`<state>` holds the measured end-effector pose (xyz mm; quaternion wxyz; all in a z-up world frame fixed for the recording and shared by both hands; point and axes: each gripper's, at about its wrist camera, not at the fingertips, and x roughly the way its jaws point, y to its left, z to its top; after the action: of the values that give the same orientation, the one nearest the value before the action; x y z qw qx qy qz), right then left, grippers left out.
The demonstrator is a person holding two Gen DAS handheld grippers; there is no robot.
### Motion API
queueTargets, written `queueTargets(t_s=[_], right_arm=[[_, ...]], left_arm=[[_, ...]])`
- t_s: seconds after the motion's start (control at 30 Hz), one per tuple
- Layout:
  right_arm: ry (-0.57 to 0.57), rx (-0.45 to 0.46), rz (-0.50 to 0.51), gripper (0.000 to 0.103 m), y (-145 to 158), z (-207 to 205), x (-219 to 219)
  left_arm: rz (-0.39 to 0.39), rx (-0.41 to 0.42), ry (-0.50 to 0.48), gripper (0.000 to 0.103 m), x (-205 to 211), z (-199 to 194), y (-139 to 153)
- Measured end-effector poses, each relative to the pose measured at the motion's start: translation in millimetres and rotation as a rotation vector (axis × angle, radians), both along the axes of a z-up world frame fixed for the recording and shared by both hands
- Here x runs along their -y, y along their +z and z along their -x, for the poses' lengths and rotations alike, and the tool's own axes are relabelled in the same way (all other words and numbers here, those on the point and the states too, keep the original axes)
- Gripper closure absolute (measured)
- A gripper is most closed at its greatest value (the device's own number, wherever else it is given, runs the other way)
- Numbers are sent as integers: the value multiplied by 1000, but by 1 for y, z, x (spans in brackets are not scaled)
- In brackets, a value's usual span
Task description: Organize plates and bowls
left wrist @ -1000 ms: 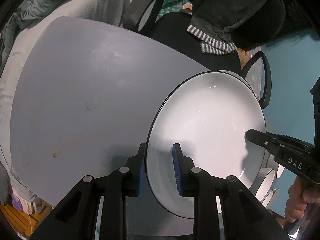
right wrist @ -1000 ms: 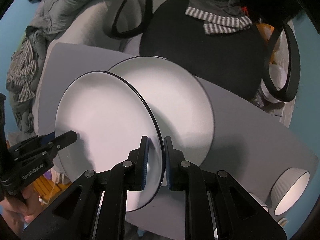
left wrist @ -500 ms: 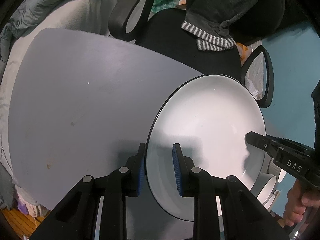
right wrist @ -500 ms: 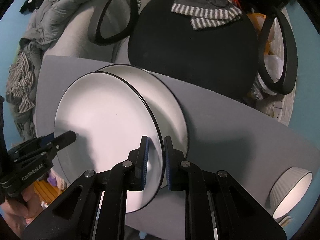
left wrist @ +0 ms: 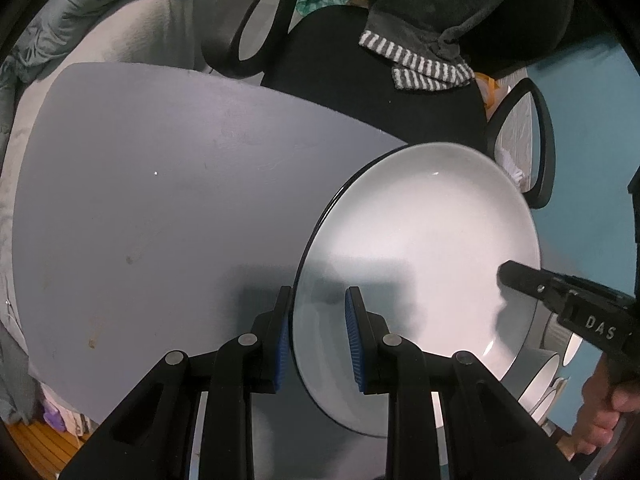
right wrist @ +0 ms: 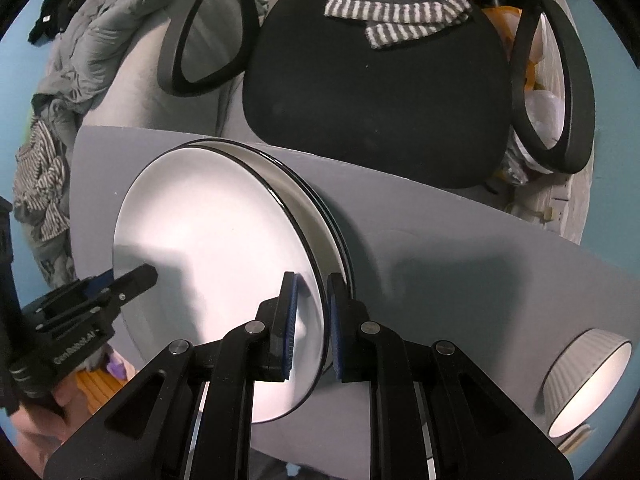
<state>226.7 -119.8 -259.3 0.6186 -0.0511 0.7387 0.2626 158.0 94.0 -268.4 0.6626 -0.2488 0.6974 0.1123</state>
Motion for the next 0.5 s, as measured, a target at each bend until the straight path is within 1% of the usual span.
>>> queueTargets(t_s=[0.2,0.3,0.43,0.5], right_arm=[[-25,-28,-3,88,-2,-5,2],[-42,-53,5,85,-3,-6,2],[-45,-72,13,76,-1,-5,-1],[-30,-62,26,74,1,-4,-3]], left_arm=[[12,0,-6,78,-2,-3,-2],[17,-3,-11,78,-2,-5,-3],[18,-7,-18,78,-1,-6,-4],[10,-4,-31,78,1,-7,-3]])
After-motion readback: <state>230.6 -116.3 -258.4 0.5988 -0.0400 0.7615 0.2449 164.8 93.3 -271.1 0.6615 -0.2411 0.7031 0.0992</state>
